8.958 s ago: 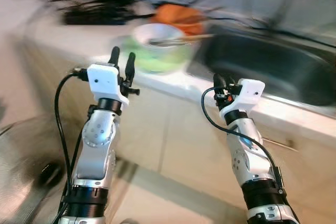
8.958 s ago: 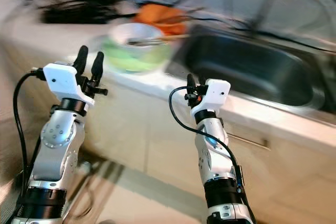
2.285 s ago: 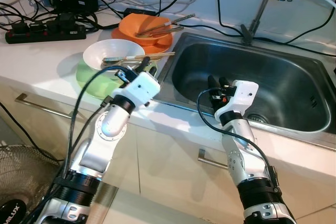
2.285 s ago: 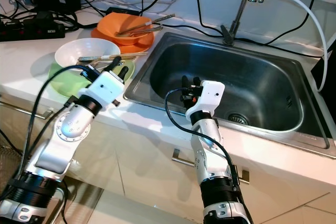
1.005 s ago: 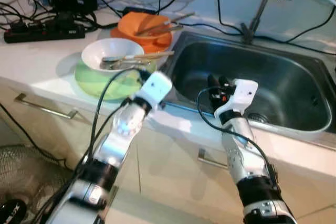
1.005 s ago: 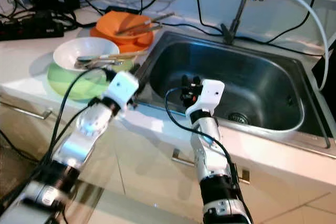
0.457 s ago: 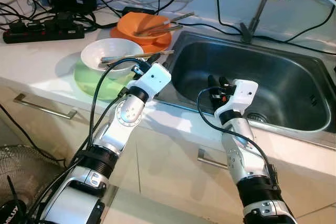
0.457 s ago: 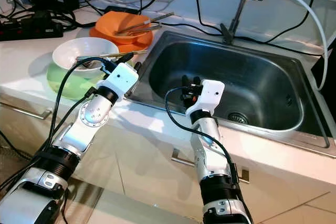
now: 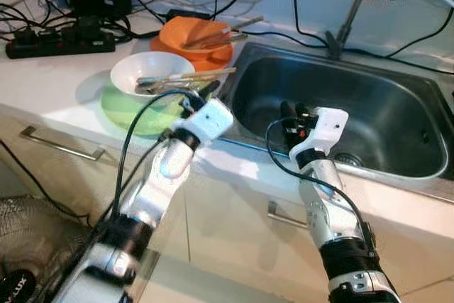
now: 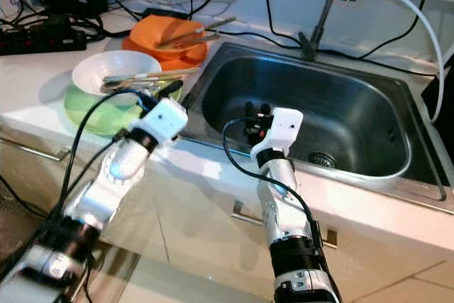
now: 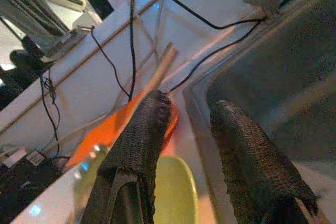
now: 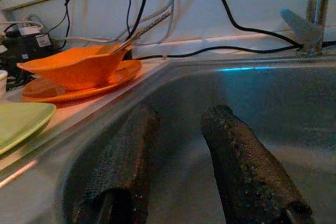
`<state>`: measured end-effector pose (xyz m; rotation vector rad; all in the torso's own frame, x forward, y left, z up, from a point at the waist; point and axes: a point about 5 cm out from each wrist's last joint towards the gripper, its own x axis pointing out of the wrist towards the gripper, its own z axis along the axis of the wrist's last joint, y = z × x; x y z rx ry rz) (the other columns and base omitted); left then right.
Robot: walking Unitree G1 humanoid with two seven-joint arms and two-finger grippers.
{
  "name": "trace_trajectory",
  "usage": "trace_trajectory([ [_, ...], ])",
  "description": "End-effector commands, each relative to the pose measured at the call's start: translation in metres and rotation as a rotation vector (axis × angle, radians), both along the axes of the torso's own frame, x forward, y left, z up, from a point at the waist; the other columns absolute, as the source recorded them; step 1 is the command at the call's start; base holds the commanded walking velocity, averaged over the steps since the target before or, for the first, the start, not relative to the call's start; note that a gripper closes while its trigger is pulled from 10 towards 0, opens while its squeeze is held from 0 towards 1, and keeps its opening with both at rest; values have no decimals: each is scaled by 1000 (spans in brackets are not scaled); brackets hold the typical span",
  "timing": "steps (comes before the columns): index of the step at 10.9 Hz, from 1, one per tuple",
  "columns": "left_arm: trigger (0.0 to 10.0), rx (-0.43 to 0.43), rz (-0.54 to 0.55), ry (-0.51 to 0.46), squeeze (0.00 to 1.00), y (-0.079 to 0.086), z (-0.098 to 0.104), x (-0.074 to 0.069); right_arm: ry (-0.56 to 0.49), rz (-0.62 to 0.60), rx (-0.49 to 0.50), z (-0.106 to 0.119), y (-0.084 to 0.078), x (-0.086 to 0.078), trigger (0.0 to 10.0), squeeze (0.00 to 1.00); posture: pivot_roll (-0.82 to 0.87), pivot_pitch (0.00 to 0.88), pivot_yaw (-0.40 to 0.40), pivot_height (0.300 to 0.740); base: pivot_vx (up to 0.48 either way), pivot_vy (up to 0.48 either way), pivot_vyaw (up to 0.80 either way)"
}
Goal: Kitchen organization
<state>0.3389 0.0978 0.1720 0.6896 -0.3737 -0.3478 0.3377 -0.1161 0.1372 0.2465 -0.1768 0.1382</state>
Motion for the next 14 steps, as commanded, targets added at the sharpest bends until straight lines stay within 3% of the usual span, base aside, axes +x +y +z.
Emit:
trace_trajectory([
  [1,10000,16,-18,-8,0,-5,1,-4,-8,-12,-5,1,-4,1,10000,0,217,33,-71,740,0,0,0],
  [10,10000,10,77,-65,0,11,11,-6,-1,-10,-5,-1,-3,1,10000,0,217,29,-70,740,0,0,0],
  [14,10000,41,111,-43,0,12,9,5,1,-11,-6,-1,-3,1,10000,0,213,26,-69,740,0,0,0],
])
